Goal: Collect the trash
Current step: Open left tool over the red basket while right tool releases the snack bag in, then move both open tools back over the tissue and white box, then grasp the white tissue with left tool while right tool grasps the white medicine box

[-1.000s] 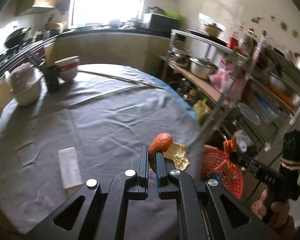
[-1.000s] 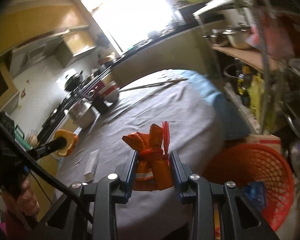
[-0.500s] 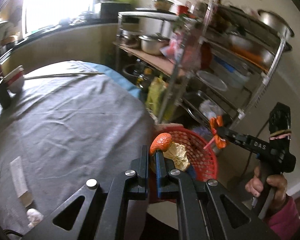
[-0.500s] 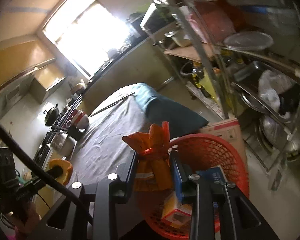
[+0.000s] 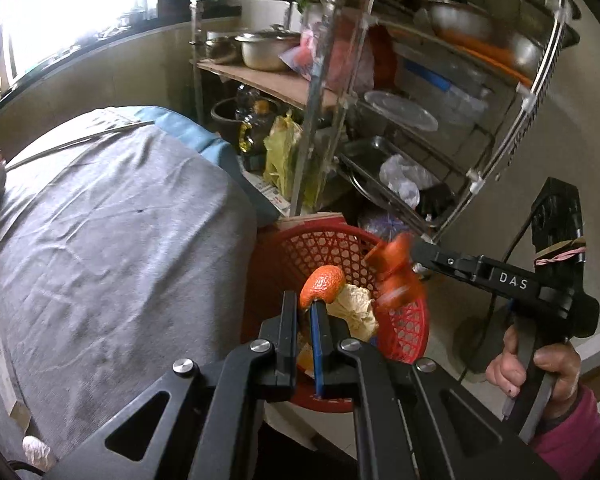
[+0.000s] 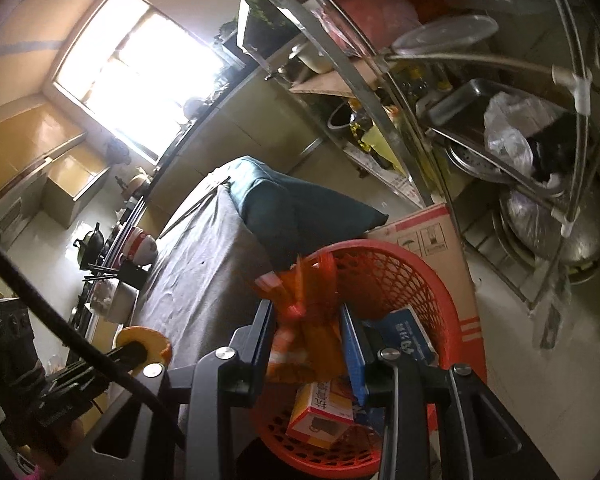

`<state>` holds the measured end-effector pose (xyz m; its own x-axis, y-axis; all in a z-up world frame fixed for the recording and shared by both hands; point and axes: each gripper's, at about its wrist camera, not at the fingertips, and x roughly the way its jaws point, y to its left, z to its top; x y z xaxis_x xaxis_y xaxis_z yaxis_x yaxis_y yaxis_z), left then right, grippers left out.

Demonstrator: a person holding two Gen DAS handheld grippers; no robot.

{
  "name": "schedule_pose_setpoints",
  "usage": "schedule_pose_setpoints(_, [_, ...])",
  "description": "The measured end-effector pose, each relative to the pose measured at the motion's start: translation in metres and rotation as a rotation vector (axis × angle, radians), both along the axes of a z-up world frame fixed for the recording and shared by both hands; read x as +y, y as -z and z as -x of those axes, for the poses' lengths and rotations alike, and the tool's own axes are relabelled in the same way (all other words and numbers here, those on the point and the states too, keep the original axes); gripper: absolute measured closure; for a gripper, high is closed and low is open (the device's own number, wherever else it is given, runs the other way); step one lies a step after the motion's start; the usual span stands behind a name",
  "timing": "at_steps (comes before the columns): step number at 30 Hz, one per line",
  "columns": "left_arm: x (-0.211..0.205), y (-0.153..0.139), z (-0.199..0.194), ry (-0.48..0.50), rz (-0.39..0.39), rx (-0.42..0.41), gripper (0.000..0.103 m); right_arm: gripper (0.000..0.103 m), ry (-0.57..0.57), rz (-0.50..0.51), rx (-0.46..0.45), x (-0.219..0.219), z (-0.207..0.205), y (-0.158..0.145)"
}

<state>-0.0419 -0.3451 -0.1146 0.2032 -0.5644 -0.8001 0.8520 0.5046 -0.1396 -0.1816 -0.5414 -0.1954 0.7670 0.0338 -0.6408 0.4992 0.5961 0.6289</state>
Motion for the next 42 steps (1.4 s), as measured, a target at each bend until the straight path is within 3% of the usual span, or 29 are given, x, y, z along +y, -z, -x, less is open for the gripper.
schedule_pose_setpoints(3, [-0.007,0.005,-0.001,0.005,-0.028,-0.009,0.095,0.065,0.014,-0.027,0.021,-0.004,0.0,0.005])
schedule_pose_setpoints(5, [-0.007,0.007,-0.004,0.0,-0.036,-0.007,0.086,0.065,0.029,-0.039,0.021,-0.007,0.003,0.007])
schedule_pose_setpoints(7, [-0.001,0.005,-0.008,-0.022,-0.03,-0.016,0.062,0.065,0.034,-0.032,0.014,-0.008,0.006,0.004])
schedule_pose_setpoints(9, [0.009,-0.001,-0.013,-0.047,-0.013,-0.037,0.056,0.065,0.043,-0.019,0.007,-0.009,0.008,0.001])
schedule_pose_setpoints(14, [0.037,-0.011,-0.025,-0.091,0.0,-0.061,0.054,0.065,0.032,-0.02,0.002,-0.004,0.001,-0.005])
schedule_pose_setpoints(18, [0.079,-0.013,-0.037,-0.16,-0.009,-0.081,0.045,0.065,-0.005,-0.006,-0.006,0.007,-0.01,-0.012])
schedule_pose_setpoints(24, [0.165,-0.007,-0.048,-0.335,-0.074,-0.124,0.043,0.065,-0.103,-0.002,-0.012,0.033,-0.038,-0.018])
schedule_pose_setpoints(28, [0.239,-0.005,-0.052,-0.524,-0.073,-0.163,0.036,0.065,-0.167,-0.014,0.008,0.054,-0.063,-0.016])
schedule_pose_setpoints(33, [0.299,0.01,-0.062,-0.668,-0.05,-0.089,0.035,0.064,-0.248,-0.04,0.011,0.089,-0.098,-0.015])
schedule_pose_setpoints(35, [0.311,0.016,-0.066,-0.693,-0.045,-0.061,0.035,0.042,-0.275,-0.045,0.007,0.104,-0.109,-0.017])
schedule_pose_setpoints(42, [0.306,0.036,-0.074,-0.662,0.029,0.034,0.034,0.042,-0.397,0.004,0.004,0.157,-0.141,-0.029])
